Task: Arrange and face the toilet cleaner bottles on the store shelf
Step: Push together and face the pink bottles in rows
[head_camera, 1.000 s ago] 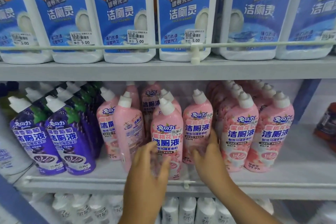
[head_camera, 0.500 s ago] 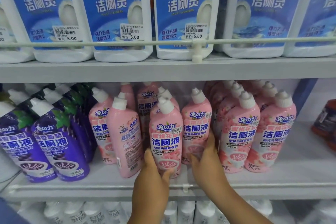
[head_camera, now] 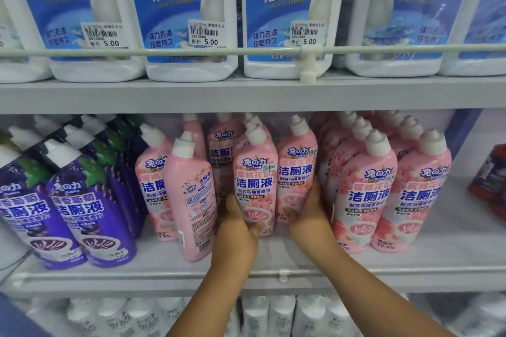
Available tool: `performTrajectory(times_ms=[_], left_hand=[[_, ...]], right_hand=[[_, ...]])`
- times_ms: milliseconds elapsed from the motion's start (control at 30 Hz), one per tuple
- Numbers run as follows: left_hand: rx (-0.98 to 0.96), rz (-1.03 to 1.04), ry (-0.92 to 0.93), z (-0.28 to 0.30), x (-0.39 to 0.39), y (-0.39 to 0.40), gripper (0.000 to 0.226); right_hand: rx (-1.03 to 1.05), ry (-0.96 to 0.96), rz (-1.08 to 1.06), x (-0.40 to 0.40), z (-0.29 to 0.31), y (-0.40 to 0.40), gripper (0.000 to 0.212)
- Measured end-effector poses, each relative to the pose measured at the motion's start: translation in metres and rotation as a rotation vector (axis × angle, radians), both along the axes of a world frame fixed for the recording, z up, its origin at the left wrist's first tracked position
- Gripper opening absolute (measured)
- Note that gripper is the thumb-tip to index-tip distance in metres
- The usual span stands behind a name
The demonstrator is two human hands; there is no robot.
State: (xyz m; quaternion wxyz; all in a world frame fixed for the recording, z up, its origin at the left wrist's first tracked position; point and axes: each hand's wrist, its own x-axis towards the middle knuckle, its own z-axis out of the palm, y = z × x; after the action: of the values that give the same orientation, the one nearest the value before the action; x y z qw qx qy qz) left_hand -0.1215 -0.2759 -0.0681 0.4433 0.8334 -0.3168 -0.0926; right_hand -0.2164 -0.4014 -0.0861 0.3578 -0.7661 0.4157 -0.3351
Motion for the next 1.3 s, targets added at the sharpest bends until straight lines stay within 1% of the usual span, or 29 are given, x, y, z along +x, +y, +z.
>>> performTrajectory(times_ms=[133,333,433,533,600,633,667,733,767,833,867,900,967,1033,1100,1167,1267,1300], left_hand=[[0.024,0.009,-0.04,-0.002,0.009,-0.009,0.076],[0.091,0.007,0.073,-0.001,0.026,-0.034,0.076],[0.104,0.015,0.083,0.0,0.028,-0.04,0.08],[0.123,0.011,0.061,0.0,0.026,-0.035,0.086],[0.064,0.01,0.031,0.003,0.017,-0.016,0.091],[0.0,-0.007,0.021,0.007,0.009,0.0,0.086],[-0.077,-0.03,0.019,0.009,0.002,0.018,0.071],[-0.218,-0.039,0.083,0.013,-0.01,0.058,0.03],[-0.28,0.007,0.118,0.014,-0.01,0.078,0.022],[-0.387,0.157,0.121,0.014,0.003,0.107,0.018],[-0.437,0.233,0.12,0.016,0.014,0.117,0.015],[-0.476,0.294,0.117,0.019,0.024,0.124,0.013],[-0.518,0.351,0.085,0.025,0.042,0.13,0.014],[-0.509,0.332,0.056,0.028,0.055,0.13,0.016],[-0.457,0.275,0.011,0.026,0.06,0.124,0.018],[-0.378,0.204,-0.059,0.018,0.059,0.116,0.019],[-0.362,0.15,-0.079,0.004,0.052,0.109,0.031],[-0.375,0.12,-0.072,0.002,0.048,0.108,0.034]], right_hand=[[0.024,0.005,0.036,0.004,0.001,-0.008,0.093],[0.084,-0.019,0.015,0.013,0.002,-0.018,0.093],[0.105,-0.006,0.01,0.016,0.005,-0.02,0.094],[0.131,0.018,0.019,0.012,0.012,-0.013,0.092],[0.151,-0.034,0.006,0.004,0.016,0.003,0.086],[0.14,-0.062,-0.001,-0.001,0.016,0.012,0.085],[0.111,-0.068,0.005,-0.007,0.018,0.023,0.083],[0.068,-0.051,0.046,-0.016,0.02,0.042,0.067],[0.07,-0.041,0.086,-0.017,0.021,0.051,0.055],[0.083,0.014,0.186,-0.014,0.026,0.068,0.033],[0.097,0.036,0.24,-0.009,0.03,0.075,0.026],[0.115,0.042,0.29,-0.001,0.033,0.081,0.023],[0.151,0.016,0.375,0.016,0.042,0.094,0.025],[0.166,-0.004,0.454,0.032,0.049,0.107,0.033],[0.182,-0.042,0.505,0.046,0.052,0.12,0.04],[0.177,-0.11,0.476,0.056,0.05,0.132,0.046],[0.123,-0.11,0.386,0.064,0.044,0.143,0.081],[0.12,-0.103,0.361,0.065,0.042,0.143,0.087]])
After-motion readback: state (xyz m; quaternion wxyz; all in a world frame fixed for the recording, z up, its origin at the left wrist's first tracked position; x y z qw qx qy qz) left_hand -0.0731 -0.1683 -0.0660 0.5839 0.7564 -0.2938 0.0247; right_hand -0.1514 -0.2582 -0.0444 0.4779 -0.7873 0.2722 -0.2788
